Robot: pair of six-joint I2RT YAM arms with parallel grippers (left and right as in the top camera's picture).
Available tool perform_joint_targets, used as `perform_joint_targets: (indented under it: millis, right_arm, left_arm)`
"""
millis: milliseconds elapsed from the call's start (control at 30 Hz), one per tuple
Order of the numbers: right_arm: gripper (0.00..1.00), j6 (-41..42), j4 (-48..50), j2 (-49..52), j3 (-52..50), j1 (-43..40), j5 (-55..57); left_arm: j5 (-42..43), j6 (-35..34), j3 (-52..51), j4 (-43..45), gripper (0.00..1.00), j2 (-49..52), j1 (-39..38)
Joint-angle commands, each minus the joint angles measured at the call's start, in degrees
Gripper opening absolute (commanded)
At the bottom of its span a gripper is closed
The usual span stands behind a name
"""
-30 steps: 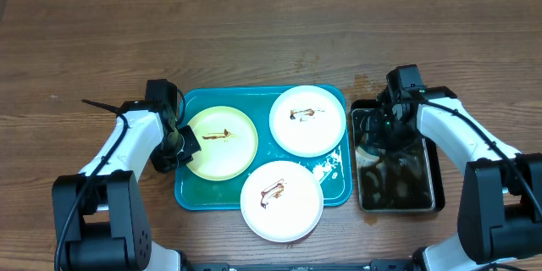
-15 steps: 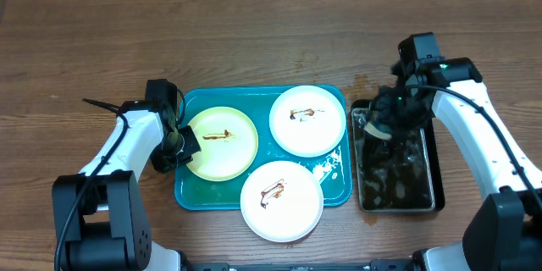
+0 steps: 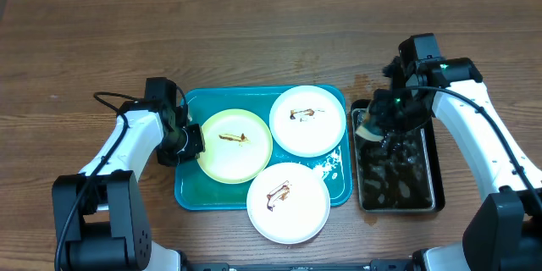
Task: Clean dirty plates on tray and stack at the side
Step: 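Carry the sponge over to the yellow plate with the right gripper, then scrub the yellow plate with the sponge while the left gripper holds it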
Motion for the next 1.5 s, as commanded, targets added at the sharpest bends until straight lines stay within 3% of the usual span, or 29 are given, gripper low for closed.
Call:
perform_joint_targets:
  millis: [0,167,500,1067,1467]
  right_arm:
    - [0.04,-8.6,0.8,-1.0,0.7,2.3,-15.3]
    - [0.04,-7.8,8.5,-1.0,0.7,10.1,-24.3]
    - [0.04,9.3,29.9,3.1,0.7,30.0,-20.9]
    - [0.04,18.2,55.1,20.2,0.7,37.6,-19.5]
    - [0.04,22.3,62.2,24.8,0.7,37.9,-14.8]
  left_arm:
    - [2.0,2.7,0.8,0.2,0.04,0.2,-0.4]
    - [2.0,2.7,0.8,0.2,0.04,0.2,-0.4]
    - [2.0,2.2,0.8,0.3,0.04,0.2,-0.4]
    - [2.1,2.0,0.8,0.2,0.04,0.2,-0.4]
    - [3.9,2.0,0.8,0.2,0.04,0.2,-0.4]
